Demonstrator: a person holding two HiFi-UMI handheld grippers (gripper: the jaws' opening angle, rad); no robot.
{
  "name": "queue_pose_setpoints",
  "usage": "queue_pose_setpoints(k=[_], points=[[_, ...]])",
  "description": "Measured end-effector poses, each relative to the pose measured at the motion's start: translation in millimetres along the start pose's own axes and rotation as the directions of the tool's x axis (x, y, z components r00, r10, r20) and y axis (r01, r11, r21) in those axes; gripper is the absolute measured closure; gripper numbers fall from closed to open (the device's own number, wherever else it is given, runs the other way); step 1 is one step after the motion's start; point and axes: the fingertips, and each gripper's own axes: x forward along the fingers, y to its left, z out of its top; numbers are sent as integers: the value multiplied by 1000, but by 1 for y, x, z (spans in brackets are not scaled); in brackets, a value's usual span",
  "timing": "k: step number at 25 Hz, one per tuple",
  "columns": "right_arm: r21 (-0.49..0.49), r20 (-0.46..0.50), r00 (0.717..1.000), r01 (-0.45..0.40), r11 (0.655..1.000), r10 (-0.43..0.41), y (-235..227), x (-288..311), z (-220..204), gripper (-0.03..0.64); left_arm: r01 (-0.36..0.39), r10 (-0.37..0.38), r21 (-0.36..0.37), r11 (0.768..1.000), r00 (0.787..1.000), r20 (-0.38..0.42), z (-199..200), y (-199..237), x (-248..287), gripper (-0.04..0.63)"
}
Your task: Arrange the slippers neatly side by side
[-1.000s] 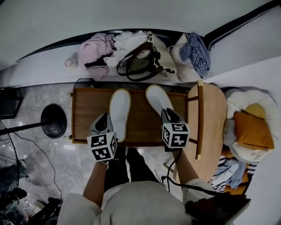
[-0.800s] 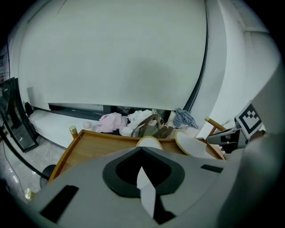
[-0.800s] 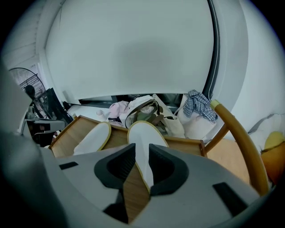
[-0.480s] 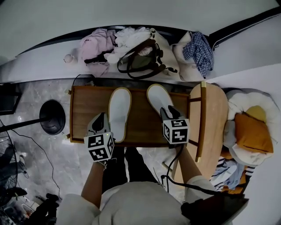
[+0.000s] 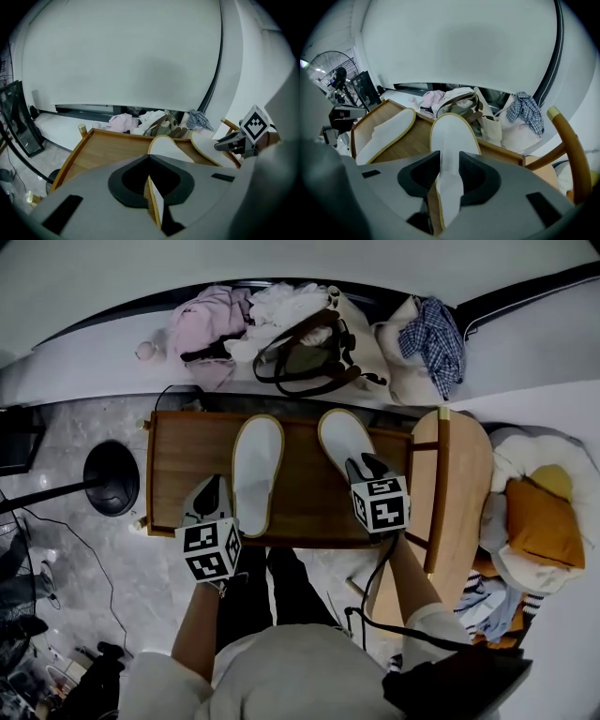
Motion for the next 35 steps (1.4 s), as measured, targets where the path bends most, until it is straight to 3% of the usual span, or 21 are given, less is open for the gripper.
queue_pose_setpoints(k=[12,23,35], points=[[25,-7,1000,13,1000,-13,1,7,-3,566,10,-9,6,1000,1000,-9,-5,4,1,583],[52,8,999,31,998,-31,1,-11,3,574,36,-36,13,999,999,1,-1,-1,-3,583],[160,86,994,47,986,-61,19,-55,20,575,60,-63,42,997,996,63,20,-7,-26,583]])
